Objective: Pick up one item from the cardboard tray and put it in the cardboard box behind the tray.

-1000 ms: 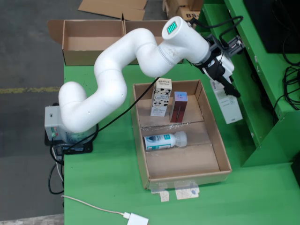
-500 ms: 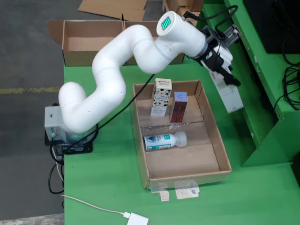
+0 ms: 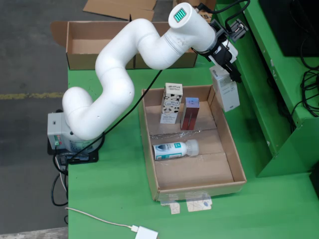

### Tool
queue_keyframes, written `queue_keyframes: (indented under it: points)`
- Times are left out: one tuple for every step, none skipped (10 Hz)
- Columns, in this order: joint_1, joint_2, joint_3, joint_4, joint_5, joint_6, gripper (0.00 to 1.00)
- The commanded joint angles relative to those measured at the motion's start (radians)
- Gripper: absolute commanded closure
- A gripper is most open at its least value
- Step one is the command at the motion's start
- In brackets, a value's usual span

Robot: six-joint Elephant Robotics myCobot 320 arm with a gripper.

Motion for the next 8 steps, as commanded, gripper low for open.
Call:
queue_keyframes:
  points:
    - [0.14, 0.141, 0.029, -0.246, 0.032, -0.047, 1.0]
    - [0.235, 0.206, 0.029, -0.396, 0.038, -0.06, 1.0]
    - [0.235, 0.206, 0.029, -0.396, 0.038, -0.06, 1.0]
    - [0.294, 0.233, 0.029, -0.462, 0.03, -0.058, 1.0]
    - [0.353, 0.259, 0.029, -0.51, 0.017, -0.054, 1.0]
    - [0.353, 0.259, 0.029, -0.51, 0.017, -0.054, 1.0]
    - [0.418, 0.294, 0.029, -0.573, 0.001, -0.044, 1.0]
    - [0.418, 0.294, 0.029, -0.573, 0.001, -0.044, 1.0]
